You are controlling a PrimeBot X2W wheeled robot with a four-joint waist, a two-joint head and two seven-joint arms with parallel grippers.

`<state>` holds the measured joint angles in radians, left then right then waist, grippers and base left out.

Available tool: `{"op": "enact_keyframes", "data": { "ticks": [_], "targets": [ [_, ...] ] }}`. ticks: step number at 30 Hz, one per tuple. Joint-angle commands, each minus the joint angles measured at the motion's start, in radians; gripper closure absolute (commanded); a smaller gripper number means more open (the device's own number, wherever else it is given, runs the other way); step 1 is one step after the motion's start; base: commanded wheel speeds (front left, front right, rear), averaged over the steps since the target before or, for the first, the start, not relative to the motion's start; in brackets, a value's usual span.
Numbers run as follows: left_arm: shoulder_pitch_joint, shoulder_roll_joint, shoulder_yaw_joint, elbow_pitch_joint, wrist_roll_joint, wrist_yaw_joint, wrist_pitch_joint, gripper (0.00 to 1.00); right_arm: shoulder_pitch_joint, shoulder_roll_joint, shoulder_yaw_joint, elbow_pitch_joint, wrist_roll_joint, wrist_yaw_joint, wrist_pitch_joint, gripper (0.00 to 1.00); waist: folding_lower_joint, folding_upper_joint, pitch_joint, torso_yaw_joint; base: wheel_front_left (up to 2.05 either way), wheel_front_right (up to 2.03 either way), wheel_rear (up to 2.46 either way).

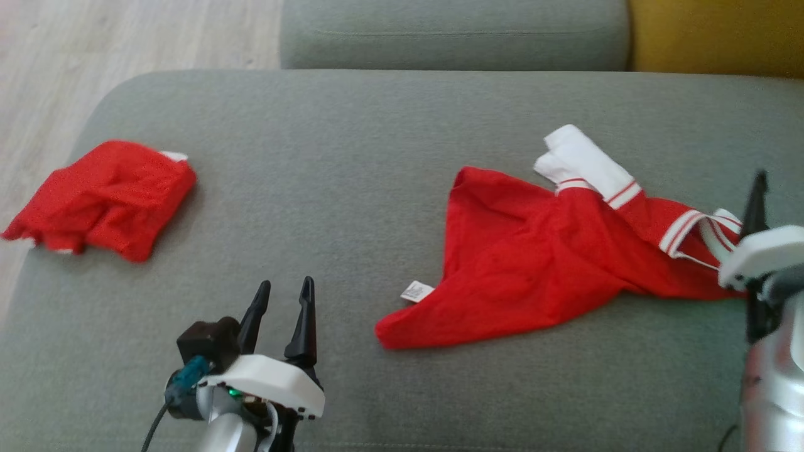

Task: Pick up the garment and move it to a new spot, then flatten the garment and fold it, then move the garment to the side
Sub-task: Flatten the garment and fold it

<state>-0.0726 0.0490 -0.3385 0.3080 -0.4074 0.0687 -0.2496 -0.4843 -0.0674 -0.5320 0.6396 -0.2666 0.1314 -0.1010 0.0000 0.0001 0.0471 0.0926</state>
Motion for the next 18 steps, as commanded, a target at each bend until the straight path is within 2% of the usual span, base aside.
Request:
{"op": "enact_keyframes", "data": {
  "ticks": [1,9,14,18],
  "targets": [
    [-0.045,0.001,0.041,-0.027,0.004,-0.003,-0.012,0.0,-0.041,-0.008,0.055,-0.052,0.024,-0.001,-0.03,0.0,0.0,-0.0001,-0.013,-0.023,0.0,0.0,0.0],
    [-0.03,0.001,0.039,-0.036,-0.037,-0.005,-0.012,0.0,0.133,0.014,0.346,-0.221,0.135,-0.001,-0.117,0.0,0.0,-0.0001,-0.046,-0.069,0.0,0.0,0.0],
    [-0.018,0.001,0.014,-0.024,-0.047,-0.004,-0.012,0.0,0.287,0.017,0.424,-0.344,0.216,-0.001,-0.126,0.0,0.0,-0.0001,-0.051,-0.081,0.0,0.0,0.0],
    [-0.014,0.001,0.002,-0.013,-0.048,-0.004,-0.012,0.0,0.348,0.017,0.432,-0.393,0.242,-0.001,-0.111,0.0,0.0,-0.0001,-0.048,-0.088,0.0,0.0,0.0]
  ]
}}
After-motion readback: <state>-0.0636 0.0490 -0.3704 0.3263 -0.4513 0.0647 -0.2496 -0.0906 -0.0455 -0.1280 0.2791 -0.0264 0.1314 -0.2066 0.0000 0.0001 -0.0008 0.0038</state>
